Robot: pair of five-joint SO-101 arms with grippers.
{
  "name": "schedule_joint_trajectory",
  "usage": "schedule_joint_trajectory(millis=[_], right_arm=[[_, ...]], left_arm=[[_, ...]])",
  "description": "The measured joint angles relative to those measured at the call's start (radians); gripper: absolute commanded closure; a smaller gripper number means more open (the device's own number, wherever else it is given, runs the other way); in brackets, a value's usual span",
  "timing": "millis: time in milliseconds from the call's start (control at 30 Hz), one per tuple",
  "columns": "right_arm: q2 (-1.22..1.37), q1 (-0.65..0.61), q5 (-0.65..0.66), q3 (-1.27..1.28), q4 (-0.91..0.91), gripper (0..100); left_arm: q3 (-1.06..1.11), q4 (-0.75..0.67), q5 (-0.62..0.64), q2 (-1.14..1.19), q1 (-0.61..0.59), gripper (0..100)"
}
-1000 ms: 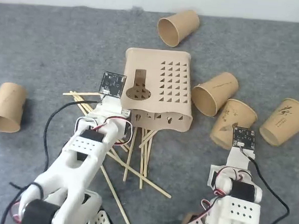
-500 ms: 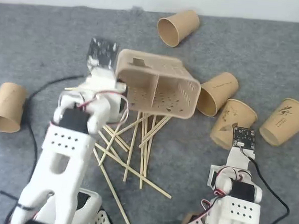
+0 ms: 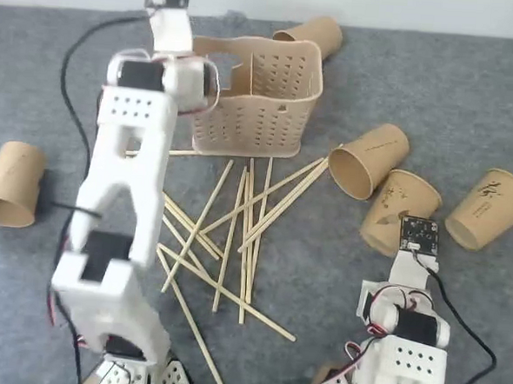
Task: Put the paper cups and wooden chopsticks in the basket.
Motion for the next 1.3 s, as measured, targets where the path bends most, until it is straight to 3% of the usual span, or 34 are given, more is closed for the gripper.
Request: schedule_joint_trajectory(millis=[233, 367, 1033, 1300], right_arm=[[0.0, 0.0, 0.0, 0.0, -0.008, 99.1], [0.0, 0.0, 0.0, 0.0, -0.009, 99.1], [0.0, 0.0, 0.0, 0.0, -0.009, 99.1], [0.0, 0.0, 0.0, 0.0, -0.009, 99.1]], left_arm=[[-0.407, 0.18, 0.149, 0.138, -0.023, 99], [-0.526, 0.204, 0.192, 0.141, -0.031, 99], [-0.549, 0.129, 0.204, 0.387, -0.126, 99], [-0.606, 0.178, 0.06, 0.397, -0.127, 99]])
